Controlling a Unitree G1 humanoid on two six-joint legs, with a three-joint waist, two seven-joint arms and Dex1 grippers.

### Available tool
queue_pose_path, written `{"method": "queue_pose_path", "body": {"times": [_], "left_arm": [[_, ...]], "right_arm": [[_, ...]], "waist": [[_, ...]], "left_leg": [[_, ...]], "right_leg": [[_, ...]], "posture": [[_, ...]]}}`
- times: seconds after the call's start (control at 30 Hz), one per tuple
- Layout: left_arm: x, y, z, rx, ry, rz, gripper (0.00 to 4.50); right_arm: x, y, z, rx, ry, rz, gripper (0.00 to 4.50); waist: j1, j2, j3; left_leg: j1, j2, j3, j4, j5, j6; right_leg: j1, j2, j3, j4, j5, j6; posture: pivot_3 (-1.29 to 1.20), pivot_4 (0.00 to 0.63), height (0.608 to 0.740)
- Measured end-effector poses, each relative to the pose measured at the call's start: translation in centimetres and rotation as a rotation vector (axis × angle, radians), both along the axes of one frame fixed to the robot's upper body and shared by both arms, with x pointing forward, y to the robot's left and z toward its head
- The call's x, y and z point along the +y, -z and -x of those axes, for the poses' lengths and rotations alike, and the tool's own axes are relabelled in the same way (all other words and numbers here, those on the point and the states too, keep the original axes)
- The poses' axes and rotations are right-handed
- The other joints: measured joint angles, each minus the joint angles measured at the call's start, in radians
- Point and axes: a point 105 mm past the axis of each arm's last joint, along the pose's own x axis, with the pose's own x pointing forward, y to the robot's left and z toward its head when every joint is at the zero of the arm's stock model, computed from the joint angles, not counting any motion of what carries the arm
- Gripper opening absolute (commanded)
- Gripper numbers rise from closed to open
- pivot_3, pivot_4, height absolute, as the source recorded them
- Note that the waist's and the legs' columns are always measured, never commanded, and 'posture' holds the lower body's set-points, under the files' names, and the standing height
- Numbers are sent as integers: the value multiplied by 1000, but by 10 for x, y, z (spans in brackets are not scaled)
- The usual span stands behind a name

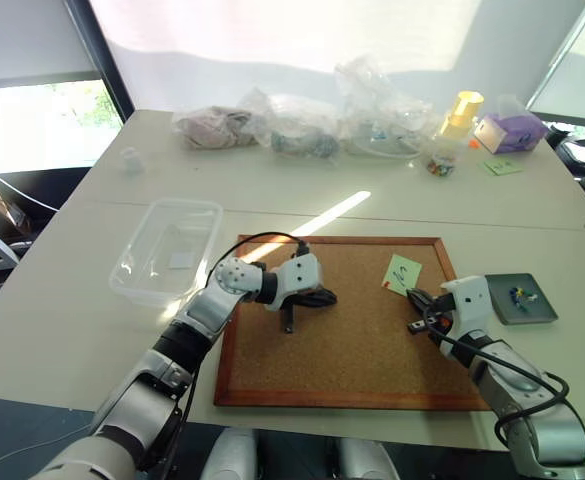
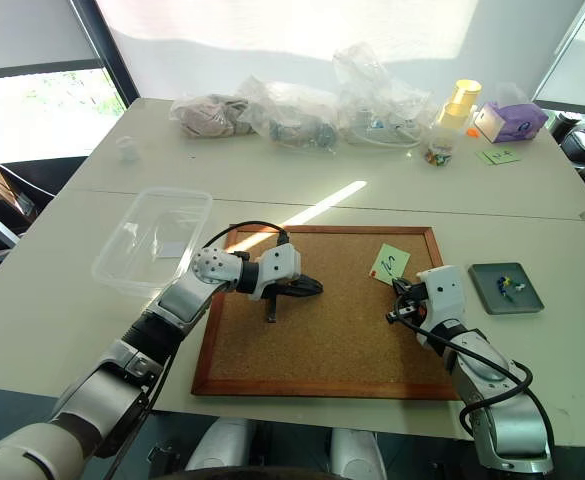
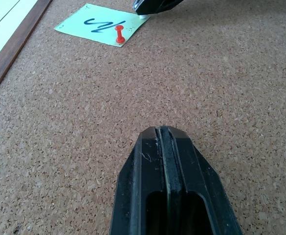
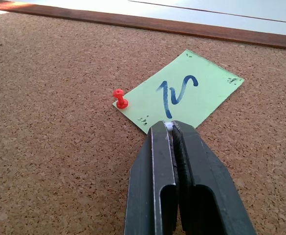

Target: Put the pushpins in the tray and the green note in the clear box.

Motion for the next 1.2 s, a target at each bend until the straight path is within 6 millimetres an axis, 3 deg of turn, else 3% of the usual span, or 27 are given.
{"method": "queue_pose_path", "body": {"times": [0.37, 0.57, 0.8, 0.93, 1.03, 1.2], "left_arm": [[-1, 0, 2, -36, 30, -15, 0], [1, 1, 2, -40, 33, -26, 0], [3, 1, 2, -40, 33, -33, 0], [3, 2, 2, -40, 32, -33, 0], [4, 1, 1, -40, 30, -33, 0], [6, 2, 0, -41, 25, -38, 0]], "right_arm": [[-3, -2, 2, -30, 47, -79, 36], [-19, -43, 0, -232, 119, -77, 36], [-33, -47, 2, -266, 214, -119, 36], [-71, -44, 2, -262, 420, -75, 36], [-105, -26, 9, -183, 574, -30, 36], [-115, -10, 13, -110, 613, -14, 36]], "waist": [[-1, 0, 0], [-1, -2, -2], [-8, -2, -3], [-15, -2, -3], [-17, -2, -4], [-19, 4, -7]], "left_leg": [[-2, 0, 0, 0, 0, 0], [-2, 0, 0, -1, 0, 0], [-1, 1, 0, -1, 0, 0], [-1, 1, 0, -1, 0, 0], [-1, 0, 0, -1, 0, 0], [-1, 0, 0, -2, 0, 0]], "right_leg": [[-3, -1, 0, 0, 0, 0], [-2, -1, 0, 0, 0, 0], [-2, -1, 0, 0, 0, -1], [-2, -2, 0, 0, 0, -1], [-2, -2, 0, 0, 0, -1], [-2, -2, 0, 0, -1, -1]], "posture": [[0, 150, 740], [0, 150, 740], [0, 150, 740], [0, 150, 740], [0, 150, 740], [0, 150, 740]]}}
